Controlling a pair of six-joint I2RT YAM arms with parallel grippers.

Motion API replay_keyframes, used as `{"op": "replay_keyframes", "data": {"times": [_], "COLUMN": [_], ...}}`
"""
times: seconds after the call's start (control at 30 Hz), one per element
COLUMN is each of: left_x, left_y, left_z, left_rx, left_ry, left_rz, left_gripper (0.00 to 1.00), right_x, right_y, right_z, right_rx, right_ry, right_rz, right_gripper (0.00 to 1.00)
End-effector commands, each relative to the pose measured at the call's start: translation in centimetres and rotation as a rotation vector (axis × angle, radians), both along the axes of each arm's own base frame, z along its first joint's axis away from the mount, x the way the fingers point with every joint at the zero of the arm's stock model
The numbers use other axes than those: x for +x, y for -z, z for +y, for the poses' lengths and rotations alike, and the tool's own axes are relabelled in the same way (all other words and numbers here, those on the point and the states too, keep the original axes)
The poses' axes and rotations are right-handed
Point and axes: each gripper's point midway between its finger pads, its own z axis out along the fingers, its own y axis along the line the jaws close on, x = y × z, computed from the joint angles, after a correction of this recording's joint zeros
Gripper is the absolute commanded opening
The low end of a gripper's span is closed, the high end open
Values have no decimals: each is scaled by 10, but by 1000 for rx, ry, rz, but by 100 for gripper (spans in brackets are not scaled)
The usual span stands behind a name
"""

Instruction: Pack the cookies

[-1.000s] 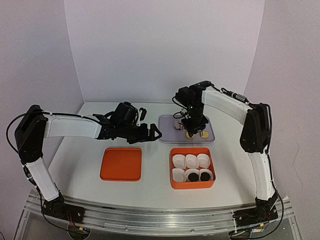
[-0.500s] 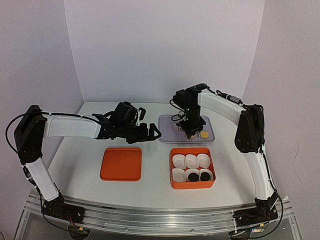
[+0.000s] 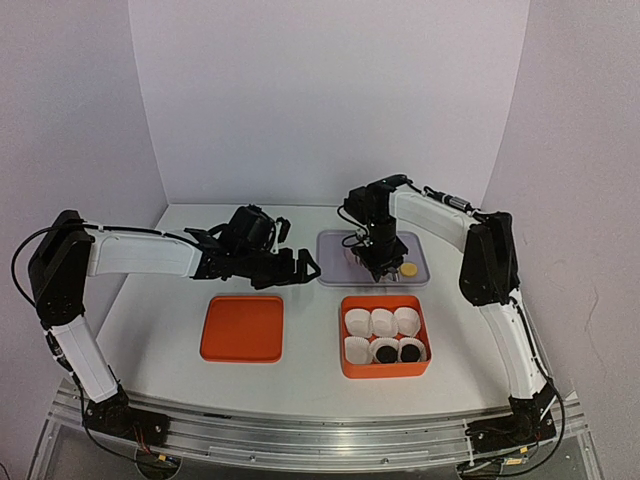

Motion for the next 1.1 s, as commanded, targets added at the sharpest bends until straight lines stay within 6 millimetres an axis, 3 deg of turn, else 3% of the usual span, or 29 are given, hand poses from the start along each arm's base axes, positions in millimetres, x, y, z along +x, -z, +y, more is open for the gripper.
{"op": "replay_keyframes", "data": {"times": [0.0, 1.07], "left_x": [0, -3], "left_y": [-19, -19], "left_z": [4, 10], "left_rx": [-25, -19], "left_ry": [-15, -32], "left_rz": [-36, -36], "left_gripper": [100, 100], "right_x": [-11, 4], "right_y": [-5, 11], "right_z": [-18, -14], "right_rx": [-75, -67], "right_ry": [19, -6], "right_rz": [61, 63], "right_gripper": [32, 31]}}
